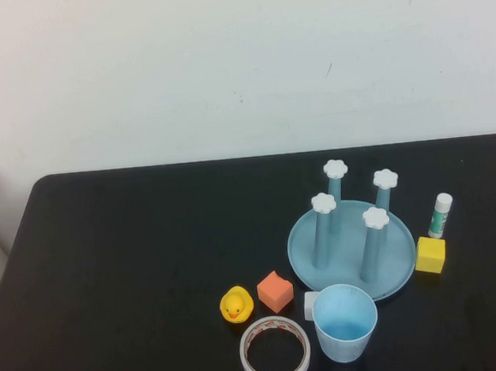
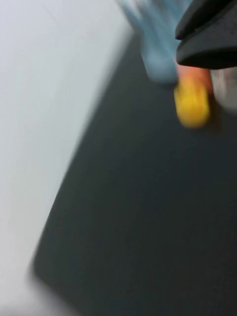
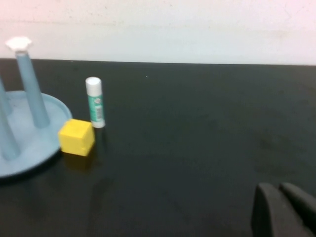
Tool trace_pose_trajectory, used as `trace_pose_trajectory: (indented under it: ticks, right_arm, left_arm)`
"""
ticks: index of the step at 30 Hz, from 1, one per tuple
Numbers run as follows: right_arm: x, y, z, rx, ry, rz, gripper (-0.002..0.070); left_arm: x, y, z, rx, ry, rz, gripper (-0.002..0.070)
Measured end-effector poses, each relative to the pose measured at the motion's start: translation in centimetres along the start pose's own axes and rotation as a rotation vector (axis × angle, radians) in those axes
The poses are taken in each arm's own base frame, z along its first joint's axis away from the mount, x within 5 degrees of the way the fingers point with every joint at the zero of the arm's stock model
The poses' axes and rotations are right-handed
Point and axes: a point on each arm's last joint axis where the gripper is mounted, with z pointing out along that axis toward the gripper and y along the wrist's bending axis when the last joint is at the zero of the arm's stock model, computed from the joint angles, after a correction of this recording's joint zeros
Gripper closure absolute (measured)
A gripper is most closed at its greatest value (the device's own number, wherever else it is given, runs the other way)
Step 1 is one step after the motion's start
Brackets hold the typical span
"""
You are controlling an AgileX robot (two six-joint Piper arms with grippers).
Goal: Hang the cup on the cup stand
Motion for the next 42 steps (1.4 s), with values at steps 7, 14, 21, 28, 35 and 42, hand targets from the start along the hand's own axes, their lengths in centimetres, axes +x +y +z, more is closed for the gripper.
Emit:
trace_pose_trajectory:
  ticks: [7, 14, 21, 28, 35, 42]
  right_arm:
    - [-0.1, 1.4, -0.1, -0.156, 0.012, 0.362, 0.0678]
    - [-0.8, 3.1, -0.5, -0.368, 0.042, 0.847, 0.0678]
    - [-0.8, 3.0, -0.5, -0.364, 0.024, 0.740, 0.0678]
    - [-0.7, 3.1, -0.5, -0.364, 0.006, 0.565, 0.0678]
    - [-0.6, 3.2, -0.5, -0.368, 0.008, 0.520, 0.0678]
    - [-0.6, 3.2, -0.5, -0.369, 0.006, 0.489, 0.0678]
  left_arm:
    - [-0.6, -1.3, -0.1, 0.158, -0.025, -0.508, 0.0677]
    - [-1.5, -0.9, -0.2, 0.143, -0.135, -0.583, 0.0677]
    - [-2.0, -2.3, -0.6, 0.187, -0.068, -0.234, 0.0676]
    - [-9.1, -6.0, -0.1, 0.108, 0.251, 0.314, 0.0676]
    - [-14.1, -7.3, 4.9, 0.098, 0.563, 0.509, 0.0676]
    - [-14.1, -9.2, 10.9, 0.159, 0.786, 0.684, 0.0676]
